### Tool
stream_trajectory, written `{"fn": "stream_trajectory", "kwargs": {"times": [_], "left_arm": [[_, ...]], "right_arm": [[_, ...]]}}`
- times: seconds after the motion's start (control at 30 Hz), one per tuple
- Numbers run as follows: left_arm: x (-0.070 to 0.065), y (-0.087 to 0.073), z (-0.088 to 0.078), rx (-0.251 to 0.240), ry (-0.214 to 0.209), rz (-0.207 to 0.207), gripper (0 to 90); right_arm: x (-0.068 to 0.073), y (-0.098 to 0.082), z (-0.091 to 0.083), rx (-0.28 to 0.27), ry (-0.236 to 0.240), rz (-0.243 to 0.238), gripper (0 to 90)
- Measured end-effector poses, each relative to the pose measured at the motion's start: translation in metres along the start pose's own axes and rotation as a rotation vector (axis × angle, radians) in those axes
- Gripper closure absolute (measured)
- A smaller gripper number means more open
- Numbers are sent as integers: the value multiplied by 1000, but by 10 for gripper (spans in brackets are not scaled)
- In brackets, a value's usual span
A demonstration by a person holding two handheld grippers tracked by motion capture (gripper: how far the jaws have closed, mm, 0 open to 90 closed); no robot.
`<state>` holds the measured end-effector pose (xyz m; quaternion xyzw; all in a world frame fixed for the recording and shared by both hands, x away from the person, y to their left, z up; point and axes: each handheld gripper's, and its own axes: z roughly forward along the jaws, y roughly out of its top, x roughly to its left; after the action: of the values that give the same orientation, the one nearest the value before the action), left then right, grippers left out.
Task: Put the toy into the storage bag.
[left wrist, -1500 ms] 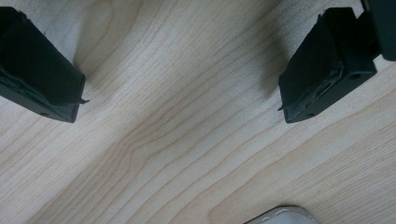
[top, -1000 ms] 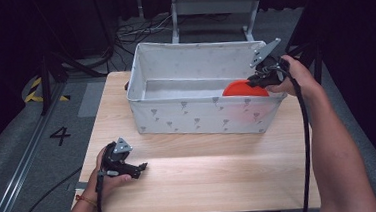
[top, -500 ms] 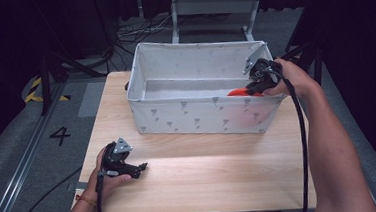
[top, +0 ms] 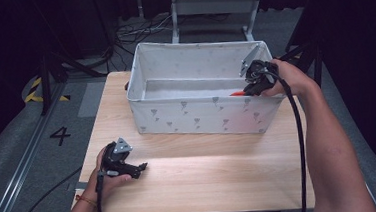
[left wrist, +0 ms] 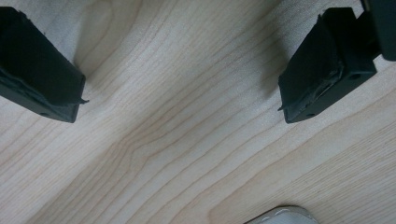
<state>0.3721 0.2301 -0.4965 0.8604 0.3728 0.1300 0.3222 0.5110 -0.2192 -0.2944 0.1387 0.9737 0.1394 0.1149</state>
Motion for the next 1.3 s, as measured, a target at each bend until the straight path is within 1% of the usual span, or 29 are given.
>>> {"fn": "stream_trajectory", "kwargs": {"times": [0.07,0.1,0.2,0.33,0.4,0.47,0.5,0.53,0.57,0.6,0.63,0.67,0.7,0.77,0.87,0.9,0.97,1.07,1.1,1.13,1.3], "left_arm": [[0,0,0,0,-1,-1,9],[0,0,0,-1,0,-1,9],[0,0,0,0,0,0,9],[0,0,0,-2,-1,-1,9],[0,0,0,0,-1,-1,8],[0,0,0,0,-1,-1,8],[0,0,0,0,-1,0,8],[0,0,0,-2,0,-1,8],[0,0,0,-2,0,-1,8],[0,0,0,0,-1,0,8],[0,0,0,1,-1,-1,8],[0,0,0,0,-1,-1,8],[0,0,0,0,-1,-1,8],[0,0,0,0,0,0,9],[0,0,0,0,-1,-1,8],[0,0,0,0,-2,-1,9],[0,0,0,-2,-1,-1,8],[0,0,0,1,-1,-1,8],[0,0,0,0,-2,-1,8],[0,0,0,0,-2,-1,8],[0,0,0,0,0,0,8]], "right_arm": [[1,0,-1,-6,-9,9,776],[1,0,-2,-9,-6,4,765],[2,-2,-5,-41,-21,11,740],[2,-6,-10,-104,-40,42,701],[3,-8,-13,-138,-61,54,671],[4,-10,-16,-184,-64,67,648],[5,-11,-18,-204,-78,77,622],[6,-13,-21,-234,-94,99,611],[7,-14,-23,-259,-95,105,597],[8,-15,-24,-272,-103,111,574],[8,-15,-24,-272,-103,111,574],[10,-16,-25,-284,-115,121,559],[12,-18,-26,-304,-113,131,540],[17,-19,-28,-328,-132,144,503],[23,-23,-30,-378,-149,168,459],[25,-25,-31,-392,-165,178,433],[28,-28,-33,-422,-180,207,412],[32,-33,-38,-464,-200,238,380],[34,-34,-39,-475,-202,245,367],[34,-34,-39,-475,-202,245,367],[47,-41,-45,-505,-237,262,330]]}}
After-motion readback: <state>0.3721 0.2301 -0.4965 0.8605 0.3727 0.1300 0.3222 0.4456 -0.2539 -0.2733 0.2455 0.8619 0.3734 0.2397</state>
